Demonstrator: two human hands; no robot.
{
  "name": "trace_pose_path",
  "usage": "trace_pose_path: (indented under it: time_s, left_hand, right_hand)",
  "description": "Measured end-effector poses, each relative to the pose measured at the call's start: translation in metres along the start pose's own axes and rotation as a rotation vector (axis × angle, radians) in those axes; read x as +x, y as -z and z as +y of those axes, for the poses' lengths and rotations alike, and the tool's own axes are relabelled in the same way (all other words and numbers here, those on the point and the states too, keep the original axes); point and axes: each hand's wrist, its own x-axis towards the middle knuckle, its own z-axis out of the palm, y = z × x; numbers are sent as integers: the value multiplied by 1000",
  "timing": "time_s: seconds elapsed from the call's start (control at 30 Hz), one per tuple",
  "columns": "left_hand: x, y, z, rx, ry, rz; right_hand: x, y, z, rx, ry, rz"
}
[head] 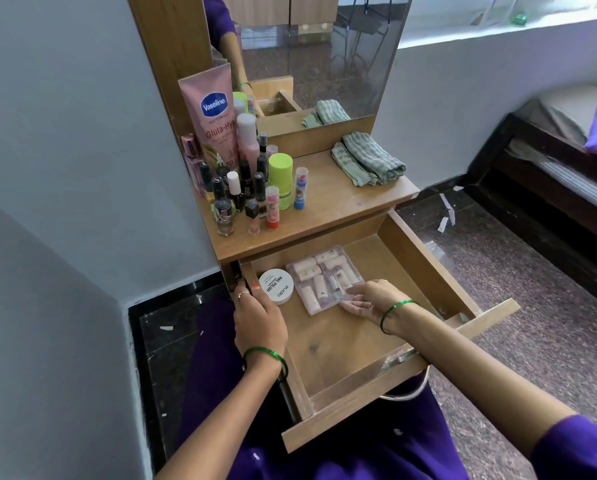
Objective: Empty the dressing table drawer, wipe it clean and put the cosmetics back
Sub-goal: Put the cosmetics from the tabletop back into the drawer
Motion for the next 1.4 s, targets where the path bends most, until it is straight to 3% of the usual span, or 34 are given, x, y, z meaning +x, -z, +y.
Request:
trace_pose_path:
  time_s: [0.23, 0.47, 0.53, 0.63, 0.7, 0.8, 1.03, 1.4]
  left_hand:
    - [-2, 1, 1, 11, 2, -4]
    - [-1, 1, 1, 17, 9, -2]
    - [-1, 1, 1, 10, 13, -6]
    - [-2, 1, 2, 7, 14, -10]
    - [-2, 2, 3, 8, 11, -8]
    - [-2, 2, 4, 6, 17, -8]
    - [-2, 2, 3, -4, 10, -7]
    - [0, 1, 0, -8, -4, -12]
  right_hand:
    - [-8, 7, -12, -109, 13, -37]
    - [-42, -1, -53, -289, 246, -62]
    - [-58, -11, -70, -419, 387, -71]
    - [-74, -28, -97, -830, 825, 89]
    - [-86, -45, -113, -935, 1108, 175]
    - [-91, -69, -135, -1047, 1281, 130]
    - [-64, -110, -156, -1400, 1254, 26]
    - [-48, -124, -157, -1363, 1271, -29]
